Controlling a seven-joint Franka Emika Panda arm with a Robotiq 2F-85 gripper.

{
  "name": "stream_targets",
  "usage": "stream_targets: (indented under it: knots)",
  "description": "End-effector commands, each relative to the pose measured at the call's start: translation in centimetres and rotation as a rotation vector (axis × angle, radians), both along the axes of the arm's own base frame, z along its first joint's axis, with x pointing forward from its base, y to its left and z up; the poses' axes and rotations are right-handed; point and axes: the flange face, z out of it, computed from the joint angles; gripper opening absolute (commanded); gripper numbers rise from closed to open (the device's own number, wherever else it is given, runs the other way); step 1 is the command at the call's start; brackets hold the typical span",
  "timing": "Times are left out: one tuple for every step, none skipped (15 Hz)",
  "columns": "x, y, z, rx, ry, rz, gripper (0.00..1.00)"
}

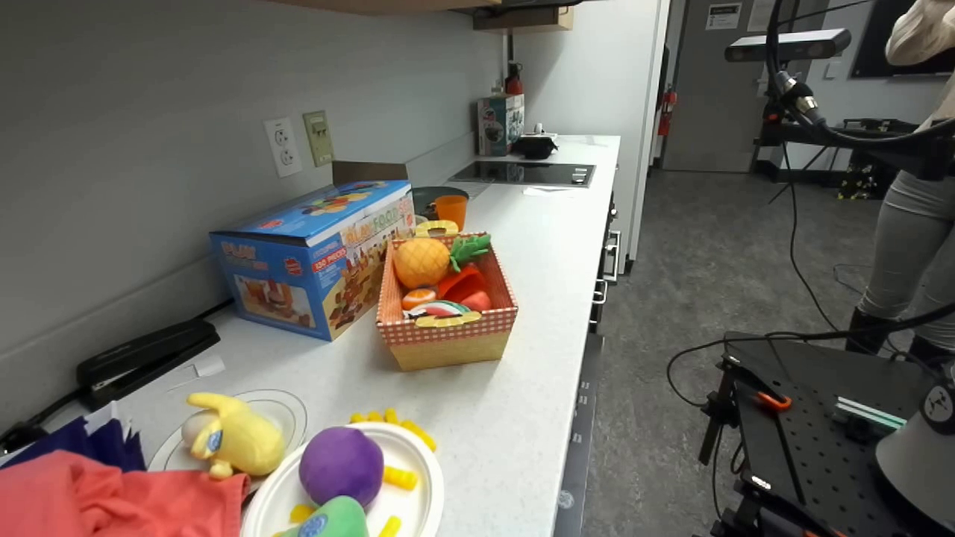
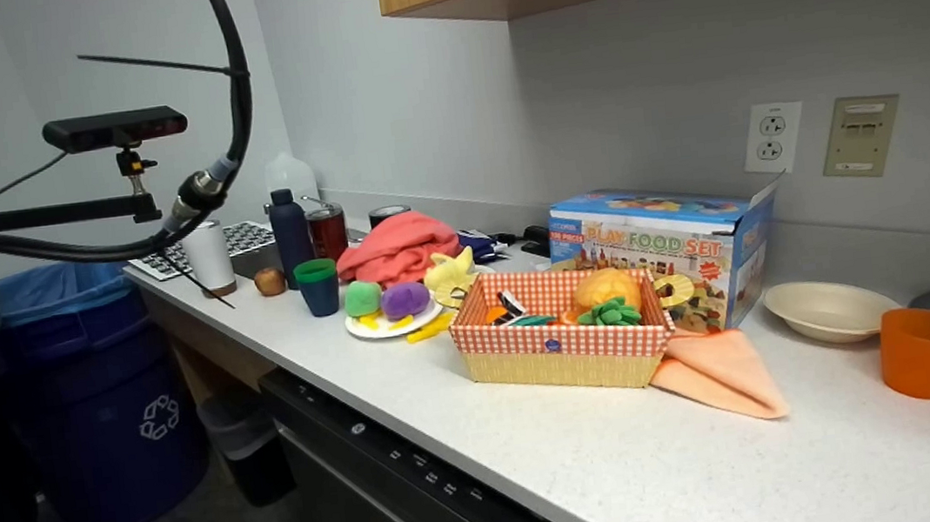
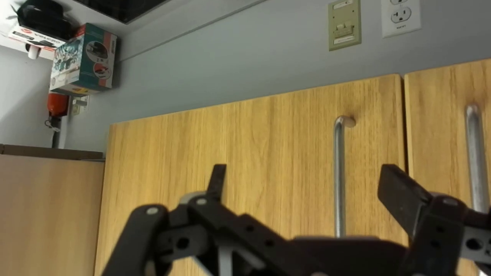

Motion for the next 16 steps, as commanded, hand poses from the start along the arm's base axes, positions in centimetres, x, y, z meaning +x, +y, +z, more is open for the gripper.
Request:
stream_targets:
  knots:
    - [1.01, 0.19, 0.75, 0.039, -0.053, 0.021, 1.00]
    - [1.10, 0.36, 0.76, 0.048, -0.064, 0.025, 1.00]
    - [1.23, 0.45, 0.73, 0.054, -0.072, 0.028, 1.00]
    - [1.33, 0.56, 0.71, 0.059, -0.080, 0.029, 1.00]
    - [1.37, 0.60, 0.72, 0.061, -0.086, 0.028, 1.00]
    - [1.36, 0.60, 0.77, 0.061, -0.092, 0.025, 1.00]
    - [1.40, 0.62, 0.78, 0.063, -0.097, 0.026, 1.00]
    - [1.46, 0.60, 0.80, 0.063, -0.100, 0.026, 1.00]
    - [1.50, 0.57, 0.85, 0.059, -0.103, 0.023, 1.00]
    - [1.46, 0.45, 0.91, 0.051, -0.107, 0.015, 1.00]
    - [1.44, 0.42, 0.93, 0.051, -0.106, 0.011, 1.00]
    - [1.38, 0.36, 1.01, 0.044, -0.107, 0.007, 1.00]
    - [1.27, 0.40, 1.18, 0.042, -0.106, 0.008, 1.00]
    - [1.00, 0.60, 1.34, 0.044, -0.100, 0.009, 1.00]
    - [0.92, 0.48, 0.53, 0.052, -0.080, 0.013, 1.00]
    - [0.91, 0.49, 0.60, 0.051, -0.081, 0.013, 1.00]
